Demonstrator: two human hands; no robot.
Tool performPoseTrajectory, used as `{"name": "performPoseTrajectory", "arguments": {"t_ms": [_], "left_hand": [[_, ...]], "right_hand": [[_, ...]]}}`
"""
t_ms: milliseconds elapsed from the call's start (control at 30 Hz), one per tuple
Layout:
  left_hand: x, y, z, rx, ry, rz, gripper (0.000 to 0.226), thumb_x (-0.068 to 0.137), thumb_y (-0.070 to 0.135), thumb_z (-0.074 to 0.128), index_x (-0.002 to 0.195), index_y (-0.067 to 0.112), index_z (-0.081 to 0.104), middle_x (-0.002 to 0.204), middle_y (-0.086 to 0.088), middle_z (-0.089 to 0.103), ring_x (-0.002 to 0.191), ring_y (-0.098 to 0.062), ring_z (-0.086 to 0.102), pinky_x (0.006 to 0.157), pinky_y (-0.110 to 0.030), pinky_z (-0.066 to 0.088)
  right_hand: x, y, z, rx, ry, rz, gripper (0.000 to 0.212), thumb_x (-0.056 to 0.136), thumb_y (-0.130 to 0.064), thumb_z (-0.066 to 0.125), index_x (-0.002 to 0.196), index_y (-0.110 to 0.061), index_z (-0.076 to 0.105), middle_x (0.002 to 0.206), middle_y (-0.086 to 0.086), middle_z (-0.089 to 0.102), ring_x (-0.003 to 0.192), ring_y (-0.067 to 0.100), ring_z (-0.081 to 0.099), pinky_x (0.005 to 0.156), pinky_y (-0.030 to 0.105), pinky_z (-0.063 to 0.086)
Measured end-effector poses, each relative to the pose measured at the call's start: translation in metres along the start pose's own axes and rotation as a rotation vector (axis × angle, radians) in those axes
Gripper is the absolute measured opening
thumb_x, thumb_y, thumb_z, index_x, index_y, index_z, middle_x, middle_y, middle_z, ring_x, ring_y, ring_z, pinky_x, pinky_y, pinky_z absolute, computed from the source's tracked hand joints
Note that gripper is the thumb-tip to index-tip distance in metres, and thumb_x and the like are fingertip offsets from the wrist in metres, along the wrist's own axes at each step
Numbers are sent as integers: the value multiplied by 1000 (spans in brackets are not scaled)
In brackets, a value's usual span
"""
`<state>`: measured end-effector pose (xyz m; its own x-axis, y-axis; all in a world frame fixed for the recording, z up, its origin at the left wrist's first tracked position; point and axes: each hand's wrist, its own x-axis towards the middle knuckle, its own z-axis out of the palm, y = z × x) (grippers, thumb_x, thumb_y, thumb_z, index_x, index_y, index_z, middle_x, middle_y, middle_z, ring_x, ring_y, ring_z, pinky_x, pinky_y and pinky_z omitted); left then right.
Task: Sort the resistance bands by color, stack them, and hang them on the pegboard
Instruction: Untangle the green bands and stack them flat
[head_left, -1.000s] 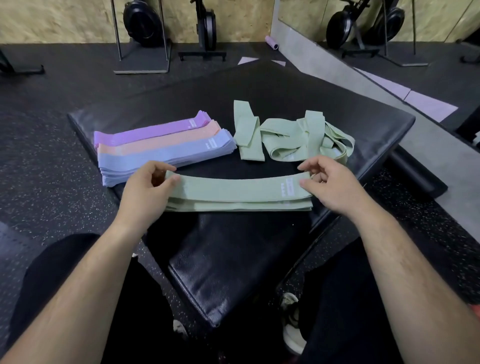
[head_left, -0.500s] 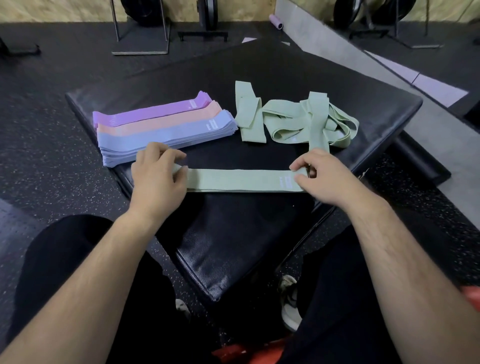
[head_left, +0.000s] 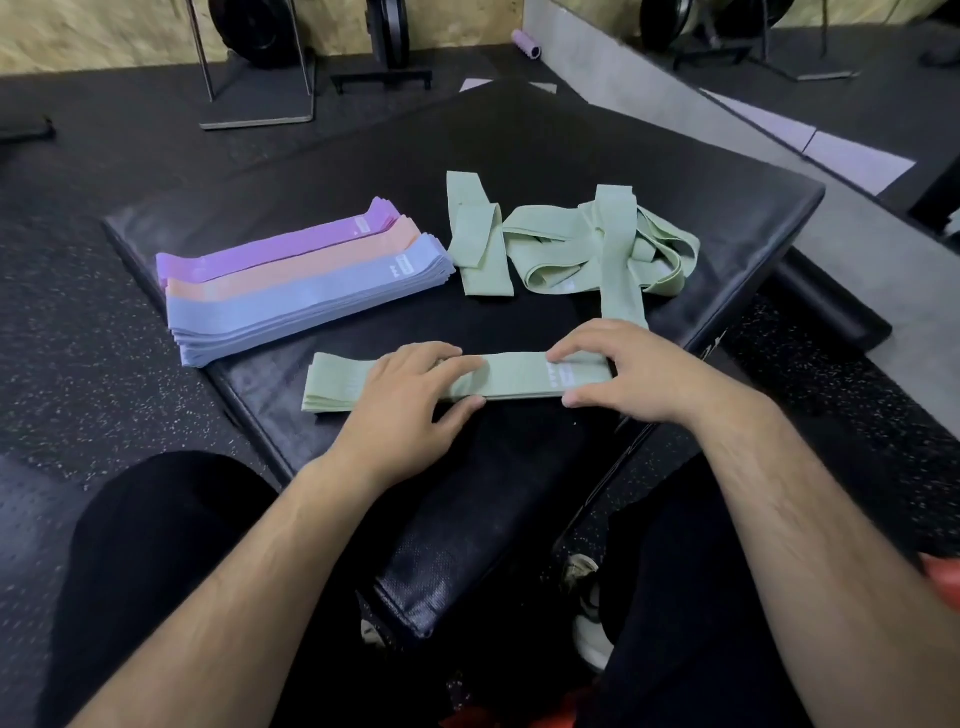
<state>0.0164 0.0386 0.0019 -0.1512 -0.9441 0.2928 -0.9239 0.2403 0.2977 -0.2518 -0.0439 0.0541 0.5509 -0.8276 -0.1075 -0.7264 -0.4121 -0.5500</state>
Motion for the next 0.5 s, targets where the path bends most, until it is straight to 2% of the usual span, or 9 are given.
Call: {"name": "performPoseTrajectory", "arguments": {"t_ms": [100,233,400,500], "left_hand": [[1,2,-1,4,-1,-4,38,95,45,64,131,33,62,127,10,58,122,-19,51,99,-29,27],[0,5,-2,9,12,-5,40,93,50,54,129,35,62,125,11,56,119,-18,51,97,-27,26],[-1,11,0,19,30,1,41,90,48,54,128,34,62,138,8,52,129,-18,46,105,-33,27],[2,22,3,18,36,34,40,90,49,53,126,34,62,139,9,52,130,-17,46,105,-32,27]], "right_hand": [[-1,0,0,7,-8,7,43,82,-34,81,121,-41,66,127,-23,54,126,4,44,111,32,35],[-1,-1,-1,8,-2,0,42,81,-34,82,120,-41,66,126,-22,54,123,4,46,108,29,36],[-2,0,-1,31,5,-23,37,80,-44,79,115,-43,67,124,-22,54,122,1,45,103,25,36],[-2,3,-2,70,83,-53,27,88,-47,70,115,-41,69,121,-22,57,121,-1,47,103,23,37]]}}
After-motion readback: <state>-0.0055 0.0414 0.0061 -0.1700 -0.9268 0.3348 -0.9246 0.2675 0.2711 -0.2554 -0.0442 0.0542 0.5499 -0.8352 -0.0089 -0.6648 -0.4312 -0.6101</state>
